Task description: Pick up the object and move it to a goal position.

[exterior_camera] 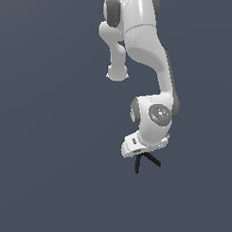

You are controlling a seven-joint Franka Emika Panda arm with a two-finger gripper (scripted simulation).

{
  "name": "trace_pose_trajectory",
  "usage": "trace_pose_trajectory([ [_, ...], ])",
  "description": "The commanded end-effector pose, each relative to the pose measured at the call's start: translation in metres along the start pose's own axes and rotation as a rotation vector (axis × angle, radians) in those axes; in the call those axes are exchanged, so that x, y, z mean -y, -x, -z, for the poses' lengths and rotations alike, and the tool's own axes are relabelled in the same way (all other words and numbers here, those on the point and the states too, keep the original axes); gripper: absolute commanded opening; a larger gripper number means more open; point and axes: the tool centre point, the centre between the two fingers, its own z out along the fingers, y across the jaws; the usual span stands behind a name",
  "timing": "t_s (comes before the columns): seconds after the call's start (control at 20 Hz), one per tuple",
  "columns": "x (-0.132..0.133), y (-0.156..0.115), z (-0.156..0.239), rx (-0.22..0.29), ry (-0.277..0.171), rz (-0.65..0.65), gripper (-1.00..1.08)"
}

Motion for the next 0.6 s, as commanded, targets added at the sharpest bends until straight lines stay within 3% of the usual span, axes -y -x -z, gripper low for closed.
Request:
trace_pose_trajectory([
  [0.0,0.005,-0.010,0.003,-0.002,0.001,-0.001,-1.00],
  [0.55,0.015,-0.025,0.005,-0.002,0.001,-0.001,-1.00],
])
